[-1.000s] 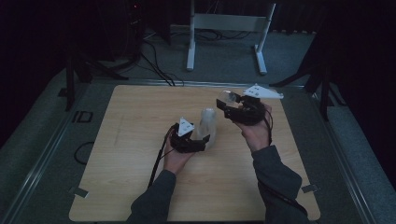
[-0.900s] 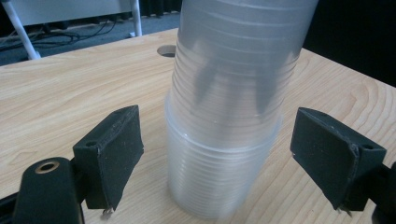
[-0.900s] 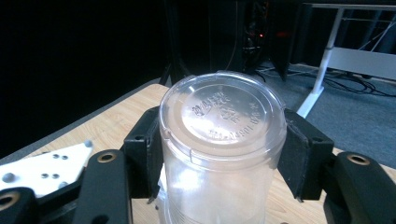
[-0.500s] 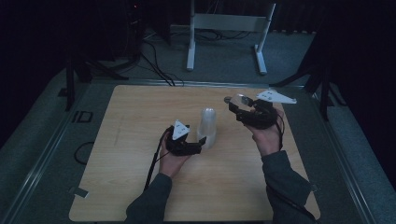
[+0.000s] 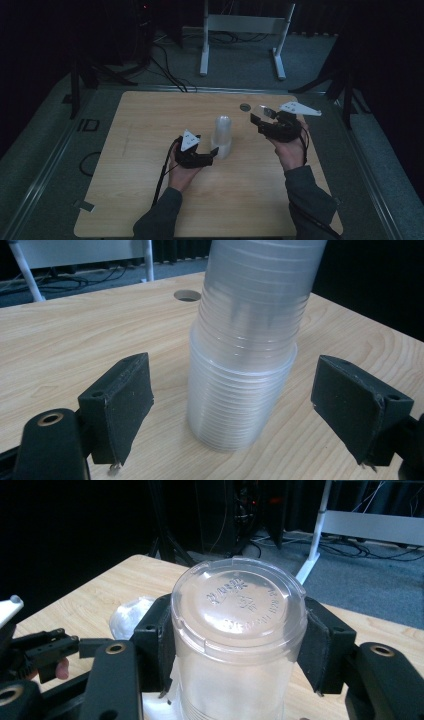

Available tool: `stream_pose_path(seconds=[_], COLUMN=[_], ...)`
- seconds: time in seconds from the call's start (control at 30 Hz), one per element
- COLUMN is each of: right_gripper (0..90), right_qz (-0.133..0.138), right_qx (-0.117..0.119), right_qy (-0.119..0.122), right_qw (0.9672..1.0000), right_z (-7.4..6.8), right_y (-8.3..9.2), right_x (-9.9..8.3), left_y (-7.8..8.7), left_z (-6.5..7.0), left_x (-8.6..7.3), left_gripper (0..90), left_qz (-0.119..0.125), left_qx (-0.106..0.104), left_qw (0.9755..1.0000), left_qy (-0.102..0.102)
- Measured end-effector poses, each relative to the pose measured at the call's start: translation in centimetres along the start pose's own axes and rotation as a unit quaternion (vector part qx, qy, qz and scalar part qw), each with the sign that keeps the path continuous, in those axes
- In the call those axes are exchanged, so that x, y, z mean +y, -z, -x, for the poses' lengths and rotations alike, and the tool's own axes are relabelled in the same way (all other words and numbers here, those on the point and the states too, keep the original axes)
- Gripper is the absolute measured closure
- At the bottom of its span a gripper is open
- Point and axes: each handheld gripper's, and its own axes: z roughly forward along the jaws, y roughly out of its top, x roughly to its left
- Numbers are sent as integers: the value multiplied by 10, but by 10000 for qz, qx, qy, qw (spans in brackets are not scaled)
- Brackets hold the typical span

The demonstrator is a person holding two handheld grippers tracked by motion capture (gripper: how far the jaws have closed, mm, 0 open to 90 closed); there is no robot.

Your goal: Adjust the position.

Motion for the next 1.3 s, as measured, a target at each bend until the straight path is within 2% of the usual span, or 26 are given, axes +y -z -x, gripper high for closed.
stream_pose_path(seconds=[0.5, 1.3], right_gripper=[401, 397], right_qz=[-100, -319], right_qx=[-14, -11], right_qy=[-201, -479], right_qw=[9997, 9983], right_z=[5, 0], right_y=[2, -3], right_x=[-24, -63], left_y=[6, 18], left_z=[6, 18], left_x=[3, 12], left_gripper=[165, 165], left_qz=[73, 227], left_qx=[-62, -191], left_qw=[9999, 9992], left_qy=[-84, -253])
